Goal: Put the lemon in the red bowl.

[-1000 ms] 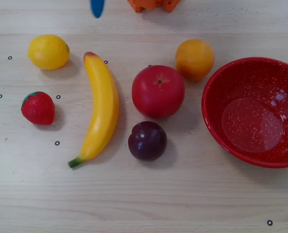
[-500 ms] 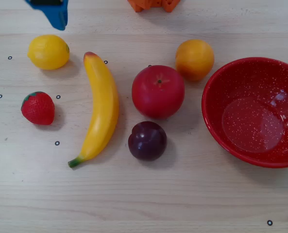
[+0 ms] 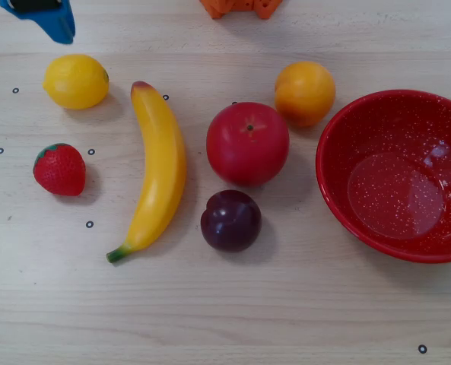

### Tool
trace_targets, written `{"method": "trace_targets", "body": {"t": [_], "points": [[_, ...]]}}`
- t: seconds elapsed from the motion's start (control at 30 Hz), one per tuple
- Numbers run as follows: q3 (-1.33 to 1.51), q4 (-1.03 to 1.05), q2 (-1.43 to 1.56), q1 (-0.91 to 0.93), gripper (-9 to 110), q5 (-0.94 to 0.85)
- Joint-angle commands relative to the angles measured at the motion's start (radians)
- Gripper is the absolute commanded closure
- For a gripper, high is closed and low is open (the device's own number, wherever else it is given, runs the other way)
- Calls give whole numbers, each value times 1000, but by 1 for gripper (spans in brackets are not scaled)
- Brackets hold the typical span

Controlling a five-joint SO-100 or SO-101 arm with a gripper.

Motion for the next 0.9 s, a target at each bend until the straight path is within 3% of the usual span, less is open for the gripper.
{"method": "trace_targets", "body": {"t": [0.0,0.17,0.4,0.87], "points": [[-97,25,35,-44,97,60],[-92,31,26,-87,87,112],[-28,31,28,-138,62,89],[179,-83,57,-153,43,94]]}}
